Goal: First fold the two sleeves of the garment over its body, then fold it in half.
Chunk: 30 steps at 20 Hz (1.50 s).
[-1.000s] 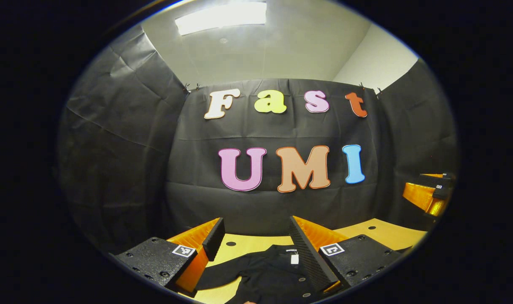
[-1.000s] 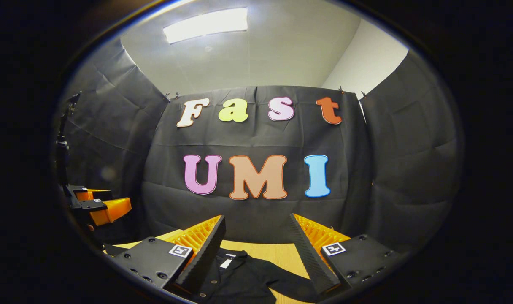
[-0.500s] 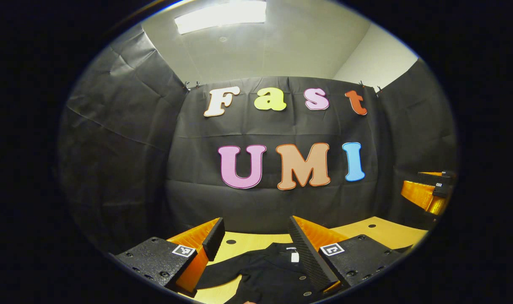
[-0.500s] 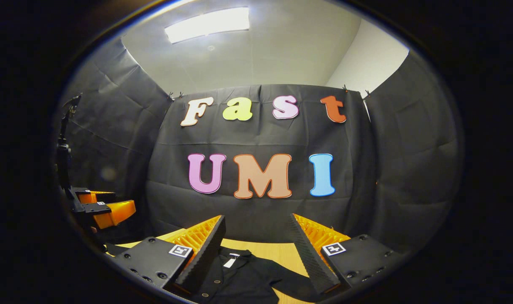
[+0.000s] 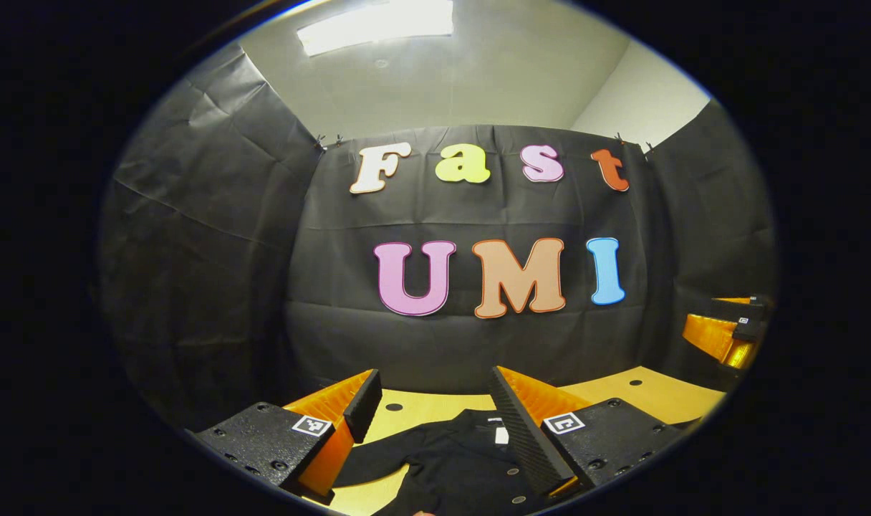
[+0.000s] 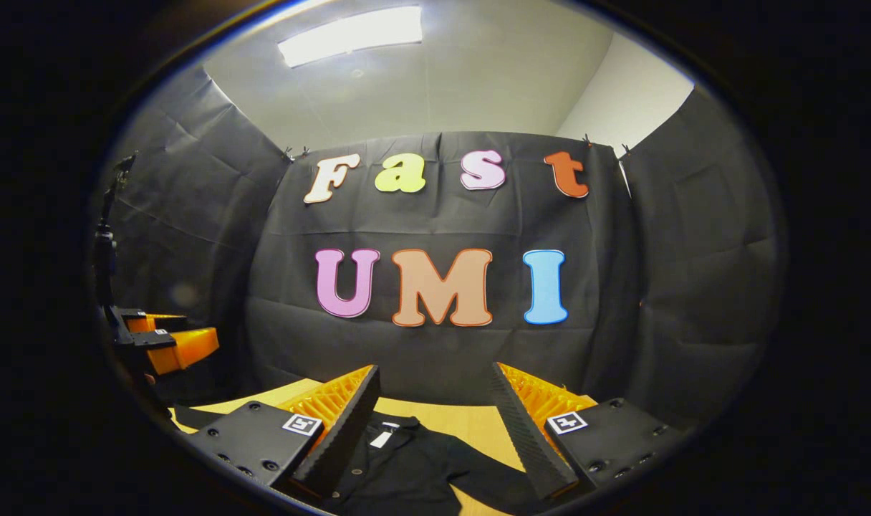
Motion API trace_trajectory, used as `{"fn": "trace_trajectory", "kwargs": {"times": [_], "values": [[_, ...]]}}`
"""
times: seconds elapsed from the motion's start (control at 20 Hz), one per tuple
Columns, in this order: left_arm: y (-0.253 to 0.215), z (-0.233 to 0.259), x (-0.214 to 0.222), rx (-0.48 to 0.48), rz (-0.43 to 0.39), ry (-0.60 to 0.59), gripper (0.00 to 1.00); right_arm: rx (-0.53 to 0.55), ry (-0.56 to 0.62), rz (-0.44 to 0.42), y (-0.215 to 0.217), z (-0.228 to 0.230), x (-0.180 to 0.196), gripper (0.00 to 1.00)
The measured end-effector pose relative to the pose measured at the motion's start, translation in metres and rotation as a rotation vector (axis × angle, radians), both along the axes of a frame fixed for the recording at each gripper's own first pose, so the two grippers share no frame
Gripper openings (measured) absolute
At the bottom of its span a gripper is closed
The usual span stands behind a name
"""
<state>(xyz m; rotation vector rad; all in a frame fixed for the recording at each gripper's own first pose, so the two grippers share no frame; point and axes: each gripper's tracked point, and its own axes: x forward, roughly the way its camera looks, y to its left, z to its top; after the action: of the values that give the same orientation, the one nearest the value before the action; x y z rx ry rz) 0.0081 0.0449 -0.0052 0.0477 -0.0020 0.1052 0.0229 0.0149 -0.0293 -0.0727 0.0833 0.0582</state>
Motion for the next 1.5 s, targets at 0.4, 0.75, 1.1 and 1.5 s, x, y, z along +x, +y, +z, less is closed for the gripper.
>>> {"fn": "trace_trajectory", "kwargs": {"times": [0.4, 0.75, 1.1, 1.5], "values": [[-0.019, 0.001, 0.008, 0.022, 0.004, 0.005, 0.94, -0.076, 0.099, -0.083, -0.08, -0.046, 0.017, 0.99], [-0.039, -0.006, 0.018, 0.041, 0.007, 0.024, 0.94, -0.121, 0.272, -0.188, -0.162, -0.113, 0.019, 0.98], [-0.06, -0.013, 0.027, 0.061, 0.016, 0.043, 0.93, -0.159, 0.493, -0.22, -0.215, -0.205, 0.004, 0.98], [-0.083, -0.02, 0.034, 0.079, 0.036, 0.061, 0.94, -0.131, 0.835, -0.282, -0.276, -0.31, -0.049, 0.99]]}}
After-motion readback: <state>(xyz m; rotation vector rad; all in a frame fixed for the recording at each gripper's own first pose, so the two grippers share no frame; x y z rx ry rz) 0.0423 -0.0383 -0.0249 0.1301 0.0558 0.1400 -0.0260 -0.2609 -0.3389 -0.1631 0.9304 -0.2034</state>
